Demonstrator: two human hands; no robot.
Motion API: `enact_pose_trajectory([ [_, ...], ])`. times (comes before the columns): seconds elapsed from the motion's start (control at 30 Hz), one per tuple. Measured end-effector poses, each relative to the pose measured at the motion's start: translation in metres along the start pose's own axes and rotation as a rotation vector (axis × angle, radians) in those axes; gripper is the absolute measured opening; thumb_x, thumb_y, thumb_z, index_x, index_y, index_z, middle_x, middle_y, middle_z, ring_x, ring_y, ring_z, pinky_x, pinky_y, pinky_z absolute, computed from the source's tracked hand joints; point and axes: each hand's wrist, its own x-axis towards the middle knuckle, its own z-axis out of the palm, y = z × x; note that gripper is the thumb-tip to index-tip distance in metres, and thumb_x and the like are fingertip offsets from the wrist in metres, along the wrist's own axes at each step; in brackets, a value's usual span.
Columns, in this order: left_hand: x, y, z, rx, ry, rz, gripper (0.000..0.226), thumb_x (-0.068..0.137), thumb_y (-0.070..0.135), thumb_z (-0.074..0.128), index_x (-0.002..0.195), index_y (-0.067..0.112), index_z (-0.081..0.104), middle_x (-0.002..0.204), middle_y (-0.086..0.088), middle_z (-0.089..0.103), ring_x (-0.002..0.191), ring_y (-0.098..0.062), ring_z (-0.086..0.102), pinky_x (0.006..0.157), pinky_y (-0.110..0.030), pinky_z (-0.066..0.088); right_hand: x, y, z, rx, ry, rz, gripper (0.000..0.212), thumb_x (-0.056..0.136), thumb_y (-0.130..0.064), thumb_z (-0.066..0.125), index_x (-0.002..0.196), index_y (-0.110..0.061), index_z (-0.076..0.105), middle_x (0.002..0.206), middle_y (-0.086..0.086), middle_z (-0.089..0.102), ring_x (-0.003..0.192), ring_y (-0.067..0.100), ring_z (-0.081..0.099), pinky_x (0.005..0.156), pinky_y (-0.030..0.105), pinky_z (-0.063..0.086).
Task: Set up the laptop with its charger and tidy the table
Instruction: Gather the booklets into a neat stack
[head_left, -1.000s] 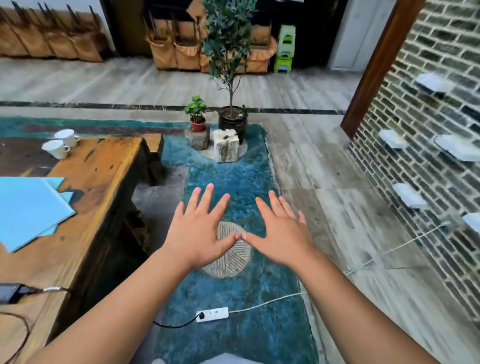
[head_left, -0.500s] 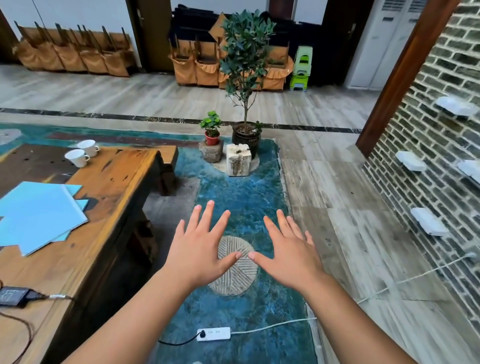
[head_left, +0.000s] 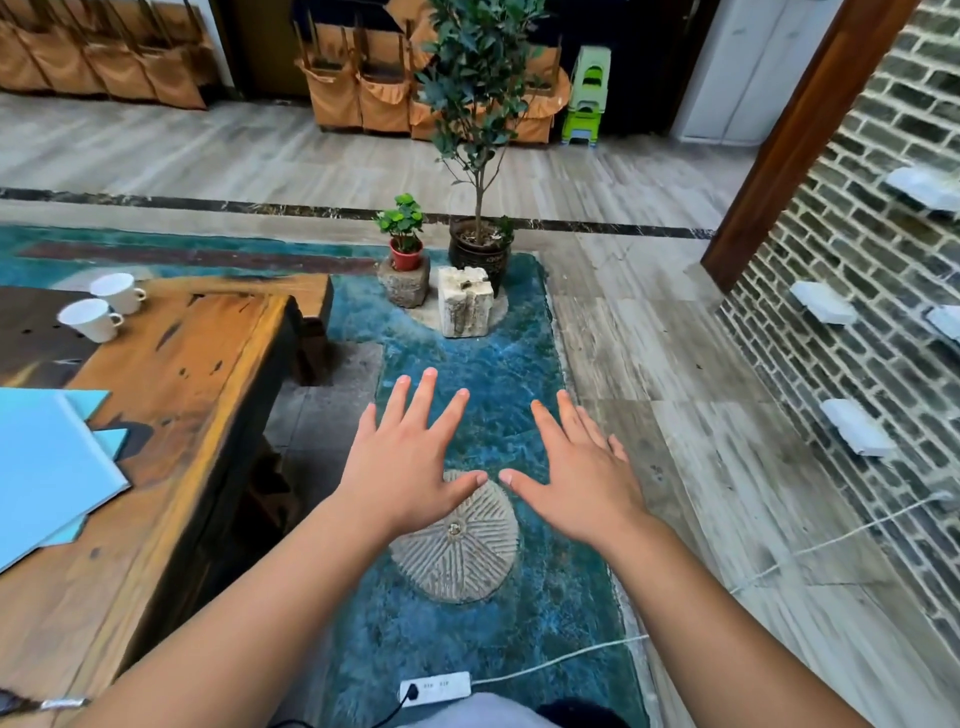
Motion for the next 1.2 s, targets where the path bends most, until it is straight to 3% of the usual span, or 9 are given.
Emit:
enact_pose_trajectory([
  [0.23,0.056,-0.019,0.010,-0.008,-0.033,0.016,0.095,0.074,0.087,0.015,0.153,0.037,-0.004,0.165,-0.006,-0.009,0.151,-0.031,-0.004,0.116,-0.057,0.016,0.057,0.007,0.005,0.018,-0.043,0.025,0.096,0.079,-0.083,0.033,0.155,-0.036,-0.002,0.164,-0.005,-0.014,0.152,0.019,-0.002,0.119,0.052,0.011],
  [0.5,0.145,-0.040,0.040,-0.015,-0.071,-0.127,0.096,0.072,0.088,0.013,0.153,0.038,-0.004,0.165,-0.004,-0.010,0.151,-0.031,-0.004,0.115,-0.058,0.016,0.173,0.040,0.020,-0.004,-0.105,-0.047,0.096,0.077,-0.083,0.032,0.154,-0.037,-0.003,0.164,-0.005,-0.015,0.152,0.019,-0.001,0.118,0.053,0.014],
  [0.87,0.266,-0.057,0.064,-0.021,-0.113,-0.457,0.097,0.072,0.088,0.014,0.153,0.038,-0.001,0.165,-0.005,-0.008,0.151,-0.031,-0.002,0.115,-0.057,0.017,0.366,0.059,0.017,-0.147,-0.305,-0.394,0.097,0.078,-0.083,0.033,0.154,-0.036,-0.003,0.164,-0.003,-0.019,0.152,0.021,-0.005,0.118,0.053,0.012],
  [1.2,0.210,-0.101,0.057,-0.037,-0.128,-0.884,0.095,0.073,0.088,0.015,0.154,0.040,-0.002,0.165,-0.002,-0.009,0.151,-0.028,-0.004,0.117,-0.055,0.014,0.421,-0.039,0.031,-0.209,-0.431,-0.806,0.100,0.074,-0.085,0.032,0.155,-0.037,-0.001,0.164,-0.004,-0.017,0.152,0.020,-0.005,0.118,0.054,0.013],
])
